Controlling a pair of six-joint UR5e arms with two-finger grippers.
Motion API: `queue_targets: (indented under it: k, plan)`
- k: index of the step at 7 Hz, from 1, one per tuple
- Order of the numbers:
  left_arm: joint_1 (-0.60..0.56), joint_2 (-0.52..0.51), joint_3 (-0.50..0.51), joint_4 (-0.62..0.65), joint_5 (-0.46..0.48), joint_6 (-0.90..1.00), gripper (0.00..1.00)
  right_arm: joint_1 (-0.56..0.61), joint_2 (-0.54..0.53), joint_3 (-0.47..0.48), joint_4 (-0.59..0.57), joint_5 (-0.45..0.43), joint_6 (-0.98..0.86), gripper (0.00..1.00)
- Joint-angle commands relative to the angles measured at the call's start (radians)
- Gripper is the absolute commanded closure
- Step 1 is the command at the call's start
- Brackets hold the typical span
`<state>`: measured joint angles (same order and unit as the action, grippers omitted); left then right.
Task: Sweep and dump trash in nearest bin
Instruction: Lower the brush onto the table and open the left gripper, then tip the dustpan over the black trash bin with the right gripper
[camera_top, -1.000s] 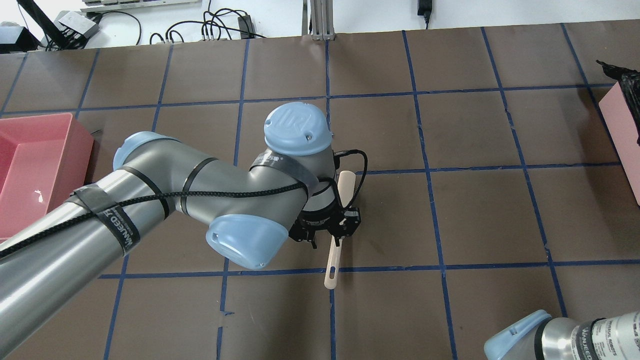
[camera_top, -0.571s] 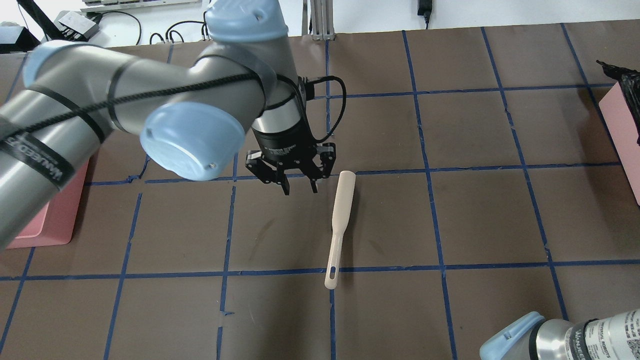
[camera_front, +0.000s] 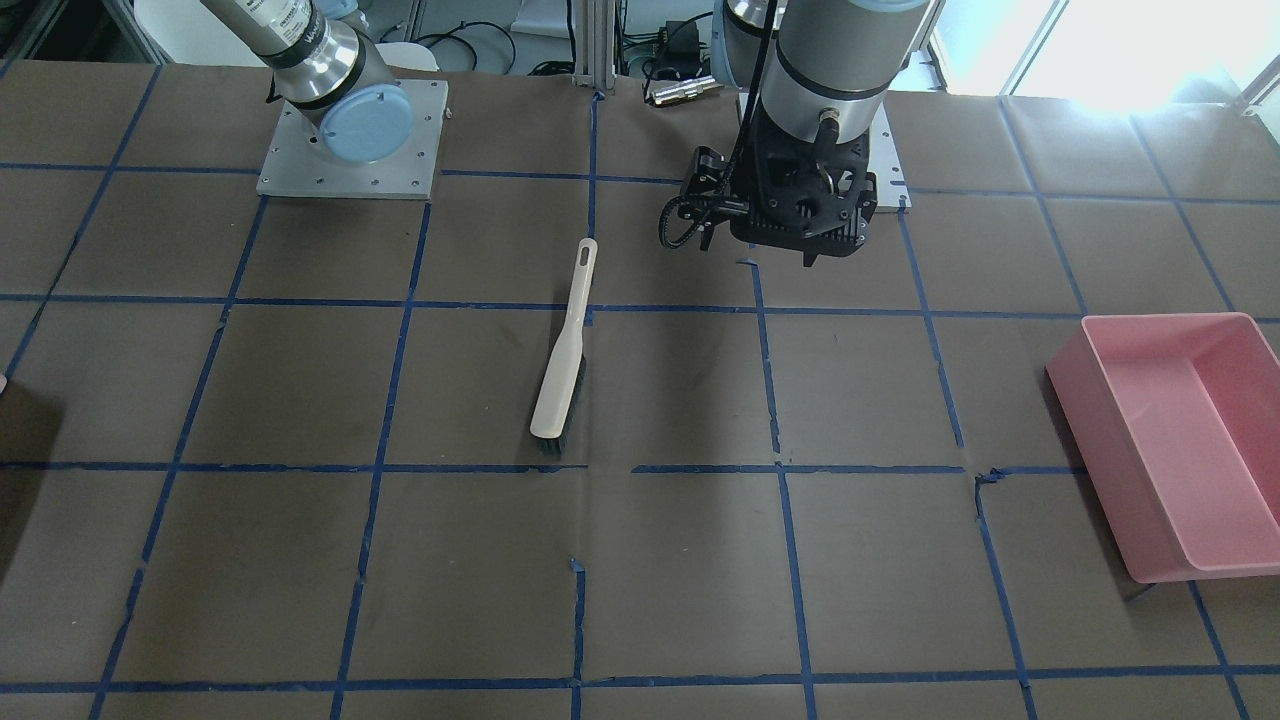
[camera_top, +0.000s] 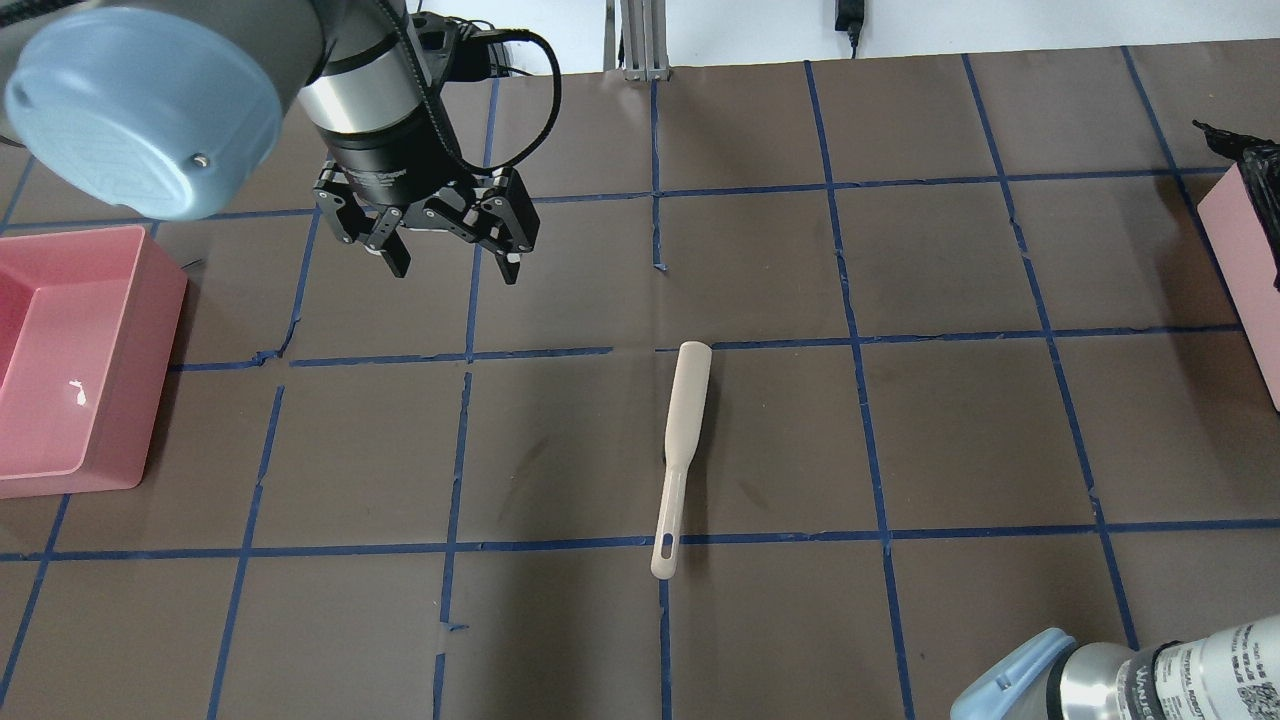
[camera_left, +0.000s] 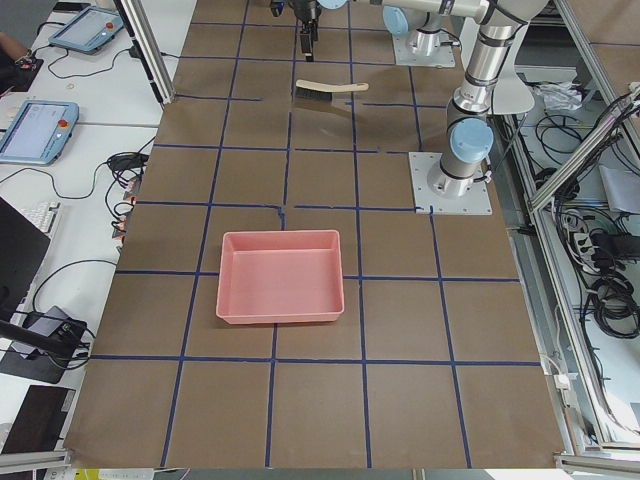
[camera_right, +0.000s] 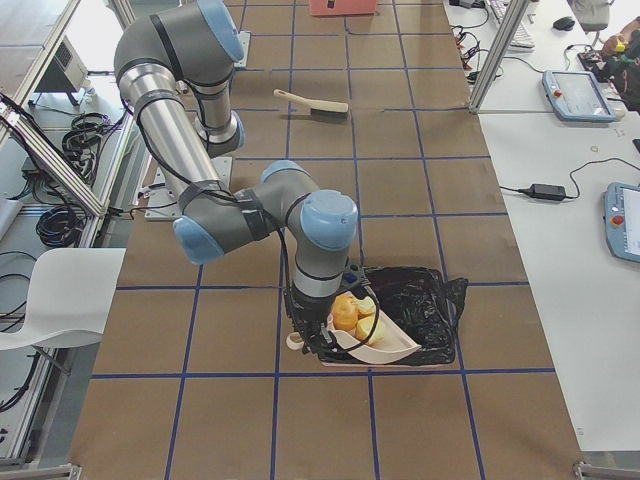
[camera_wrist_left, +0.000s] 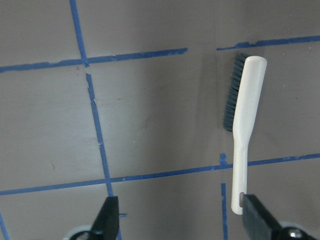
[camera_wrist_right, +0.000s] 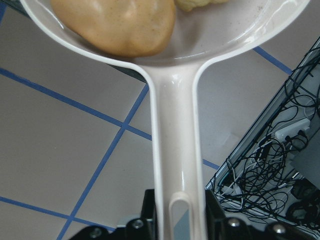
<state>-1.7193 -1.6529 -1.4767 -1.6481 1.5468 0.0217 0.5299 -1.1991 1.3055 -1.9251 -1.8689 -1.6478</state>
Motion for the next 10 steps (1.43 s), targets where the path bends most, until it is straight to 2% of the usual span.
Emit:
queue_targets:
  k: [1, 2, 3, 4, 7, 8, 9, 10]
  plan:
    - [0.053, 0.015, -0.005, 0.148, 0.015, 0.098, 0.0, 0.039, 0.004, 0.001, -0.061, -0.068, -0.055, 1.0]
    - [0.052, 0.018, -0.023, 0.178, 0.015, 0.16, 0.0, 0.042, 0.006, 0.003, -0.095, -0.072, -0.096, 1.0]
    - [0.061, 0.021, 0.005, 0.174, 0.007, 0.152, 0.0, 0.065, 0.006, 0.011, -0.113, -0.079, -0.134, 1.0]
    - [0.064, 0.025, 0.009, 0.165, 0.016, 0.15, 0.0, 0.079, 0.006, 0.018, -0.139, -0.122, -0.163, 1.0]
    - [0.087, 0.042, 0.019, 0.094, 0.009, 0.098, 0.0, 0.087, 0.006, 0.018, -0.188, -0.125, -0.3, 1.0]
    - [0.087, 0.045, 0.015, 0.085, 0.009, 0.095, 0.0, 0.108, 0.007, 0.02, -0.268, -0.127, -0.352, 1.0]
    - [0.086, 0.047, 0.016, 0.085, 0.007, 0.09, 0.0, 0.113, 0.025, 0.02, -0.282, -0.125, -0.383, 1.0]
    - [0.087, 0.045, 0.016, 0.085, 0.01, 0.092, 0.0, 0.113, 0.054, 0.018, -0.345, -0.127, -0.389, 1.0]
